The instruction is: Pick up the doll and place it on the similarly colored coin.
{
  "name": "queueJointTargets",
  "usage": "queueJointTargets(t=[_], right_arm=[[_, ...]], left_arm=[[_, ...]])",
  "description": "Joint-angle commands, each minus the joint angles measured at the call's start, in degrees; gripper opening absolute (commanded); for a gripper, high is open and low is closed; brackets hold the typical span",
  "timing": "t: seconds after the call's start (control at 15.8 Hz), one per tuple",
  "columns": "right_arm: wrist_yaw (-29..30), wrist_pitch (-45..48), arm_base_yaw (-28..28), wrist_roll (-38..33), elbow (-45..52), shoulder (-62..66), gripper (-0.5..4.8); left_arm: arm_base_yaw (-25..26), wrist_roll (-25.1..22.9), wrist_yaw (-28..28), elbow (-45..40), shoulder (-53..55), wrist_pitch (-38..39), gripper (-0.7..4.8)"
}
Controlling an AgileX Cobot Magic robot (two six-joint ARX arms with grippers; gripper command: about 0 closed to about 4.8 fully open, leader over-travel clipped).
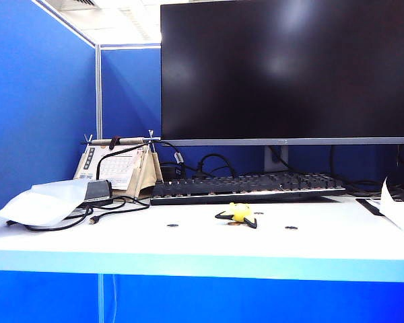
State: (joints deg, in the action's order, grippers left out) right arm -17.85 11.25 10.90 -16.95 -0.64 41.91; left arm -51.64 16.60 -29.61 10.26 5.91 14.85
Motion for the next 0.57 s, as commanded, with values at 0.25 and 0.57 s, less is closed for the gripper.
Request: queueJointTargets(t=[0.25, 0.57], right_arm=[[-0.11, 0.72, 0.0, -0.17, -0.15, -0.11, 1.71], [-0.09, 0.72, 0.0, -0.17, -0.15, -0.11, 1.71]], left_arm=[[-0.02, 0.35, 0.02, -4.22, -1.75, 2.58, -0.05], [-0.02, 2.82, 0.0, -4.26, -5.16, 14.23, -0.05]])
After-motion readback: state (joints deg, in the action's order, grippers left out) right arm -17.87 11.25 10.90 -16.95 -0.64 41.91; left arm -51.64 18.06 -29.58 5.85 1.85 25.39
